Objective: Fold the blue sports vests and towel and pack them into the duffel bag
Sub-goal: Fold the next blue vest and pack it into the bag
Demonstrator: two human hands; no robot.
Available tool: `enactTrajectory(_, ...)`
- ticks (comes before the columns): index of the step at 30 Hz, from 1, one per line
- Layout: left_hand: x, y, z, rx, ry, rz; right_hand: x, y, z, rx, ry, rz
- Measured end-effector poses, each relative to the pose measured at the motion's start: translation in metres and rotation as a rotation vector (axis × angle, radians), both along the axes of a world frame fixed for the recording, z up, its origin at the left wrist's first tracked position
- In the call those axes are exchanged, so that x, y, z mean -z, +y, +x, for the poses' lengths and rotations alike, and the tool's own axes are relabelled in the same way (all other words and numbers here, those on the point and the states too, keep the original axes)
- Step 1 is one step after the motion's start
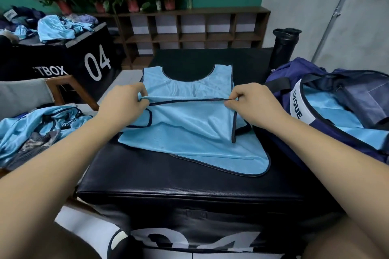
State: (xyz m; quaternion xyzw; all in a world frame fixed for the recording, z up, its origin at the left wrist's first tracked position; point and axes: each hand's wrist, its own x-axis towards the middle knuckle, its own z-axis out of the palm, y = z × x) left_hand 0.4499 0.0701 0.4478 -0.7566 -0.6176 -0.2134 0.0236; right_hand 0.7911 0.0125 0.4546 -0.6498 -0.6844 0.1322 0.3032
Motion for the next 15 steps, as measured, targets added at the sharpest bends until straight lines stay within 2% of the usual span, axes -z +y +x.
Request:
enactTrajectory(3,0.001,0.006,0.004,-0.024,-0.205,-0.059,0.0,0.004,-0.005,0.029,0.094,-0.069)
enactTrajectory(8,0.007,0.007,0.018,0.035,-0.578,-0.155,0.003,0.009,-0.006,0.1,0.507,-0.098)
enactTrajectory(10,0.01,0.01,0.021,0.078,-0.581,-0.152,0.005,0.011,-0.005,0.111,0.686,-0.054)
enactTrajectory(12,0.01,0.009,0.021,0.114,-0.49,-0.159,0.007,0.016,-0.001,0.146,0.764,0.012)
enactTrajectory(15,0.012,0.001,0.018,0.175,-0.392,-0.221,0.008,0.016,0.001,0.153,0.549,-0.004)
